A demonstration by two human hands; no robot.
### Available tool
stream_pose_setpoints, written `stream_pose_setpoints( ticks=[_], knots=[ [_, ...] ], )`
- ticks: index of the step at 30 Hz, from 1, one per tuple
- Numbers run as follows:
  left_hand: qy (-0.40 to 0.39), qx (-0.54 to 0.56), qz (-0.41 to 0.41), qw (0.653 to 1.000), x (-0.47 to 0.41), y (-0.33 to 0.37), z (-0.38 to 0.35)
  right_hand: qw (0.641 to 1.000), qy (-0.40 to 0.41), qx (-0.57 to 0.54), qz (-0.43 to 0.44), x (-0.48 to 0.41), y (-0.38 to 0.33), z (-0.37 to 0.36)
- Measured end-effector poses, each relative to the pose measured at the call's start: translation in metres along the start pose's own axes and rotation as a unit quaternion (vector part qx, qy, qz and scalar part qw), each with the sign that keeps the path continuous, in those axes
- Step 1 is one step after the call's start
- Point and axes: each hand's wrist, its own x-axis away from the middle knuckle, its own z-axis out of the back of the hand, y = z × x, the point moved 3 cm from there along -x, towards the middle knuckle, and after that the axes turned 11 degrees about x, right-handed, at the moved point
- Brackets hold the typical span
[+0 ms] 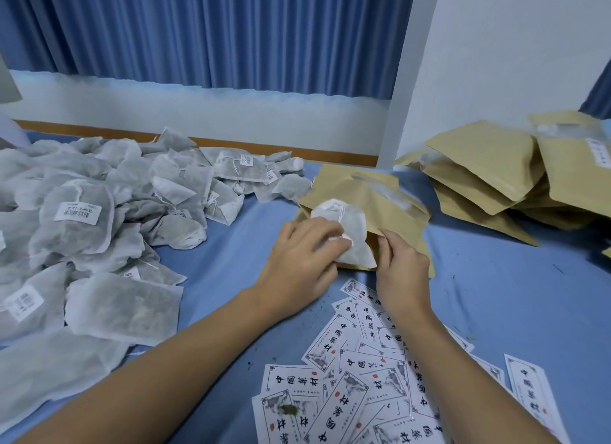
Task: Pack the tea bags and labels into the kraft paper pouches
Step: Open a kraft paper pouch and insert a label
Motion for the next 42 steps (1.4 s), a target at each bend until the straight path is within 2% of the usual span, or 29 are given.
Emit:
stream_pose_setpoints(
  ticks=[4, 6, 12, 15, 17, 20, 22, 24, 25, 26, 27, 29, 31, 35, 36, 38, 40, 42],
  knots=[
    [-0.061, 0.008, -0.051, 0.997, 0.004, 0.009, -0.005, 1.000, 0.007, -0.003, 0.010, 0.001, -0.002, 0.003],
    [-0.105, 0.022, -0.040, 0.993, 0.005, 0.014, -0.012, 1.000, 0.025, 0.000, 0.009, 0.000, -0.001, 0.003],
    [-0.102, 0.060, 0.165, 0.979, -0.011, 0.010, -0.029, 0.999, 0.030, -0.005, 0.017, -0.001, -0.003, 0.000],
    [-0.140, 0.058, 0.232, 0.961, -0.025, 0.002, -0.044, 0.998, 0.045, -0.006, 0.039, -0.002, -0.005, 0.001],
    [-0.178, 0.020, 0.301, 0.937, -0.040, -0.010, -0.055, 0.997, 0.049, -0.018, 0.062, 0.002, -0.010, 0.003],
    [-0.281, -0.001, 0.381, 0.881, -0.065, -0.033, -0.073, 0.991, 0.052, -0.043, 0.118, 0.010, -0.019, 0.004],
    [-0.290, 0.068, 0.460, 0.836, -0.073, -0.052, -0.073, 0.987, 0.046, -0.042, 0.150, 0.013, -0.026, 0.002],
    [-0.317, 0.131, 0.542, 0.767, -0.070, -0.064, -0.071, 0.984, 0.047, -0.026, 0.169, 0.014, -0.029, 0.001],
    [-0.332, 0.141, 0.546, 0.756, -0.068, -0.065, -0.072, 0.983, 0.053, -0.017, 0.173, 0.015, -0.029, 0.002],
    [-0.333, 0.150, 0.533, 0.763, -0.068, -0.062, -0.075, 0.983, 0.063, -0.006, 0.173, 0.014, -0.028, 0.002],
    [-0.331, 0.169, 0.495, 0.786, -0.069, -0.054, -0.078, 0.983, 0.073, 0.004, 0.169, 0.012, -0.026, 0.003],
    [-0.330, 0.176, 0.380, 0.846, -0.066, -0.036, -0.083, 0.984, 0.085, 0.025, 0.154, 0.008, -0.022, 0.004],
    [-0.308, 0.157, 0.294, 0.891, -0.059, -0.026, -0.077, 0.986, 0.088, 0.047, 0.136, 0.005, -0.018, 0.004],
    [-0.242, 0.213, 0.188, 0.928, -0.046, -0.026, -0.039, 0.989, 0.079, 0.072, 0.101, 0.002, -0.014, 0.005],
    [-0.194, 0.225, 0.174, 0.939, -0.045, -0.029, -0.024, 0.990, 0.075, 0.079, 0.093, 0.002, -0.013, 0.004],
    [-0.050, 0.232, 0.164, 0.957, -0.047, -0.042, 0.011, 0.992, 0.060, 0.086, 0.070, 0.000, -0.009, 0.003],
    [0.073, 0.123, 0.142, 0.979, -0.051, -0.065, 0.044, 0.994, 0.058, 0.080, 0.045, -0.002, -0.003, 0.003],
    [0.096, -0.073, 0.174, 0.977, -0.056, -0.105, 0.069, 0.995, 0.065, 0.070, 0.033, -0.003, 0.000, 0.004]
  ],
)
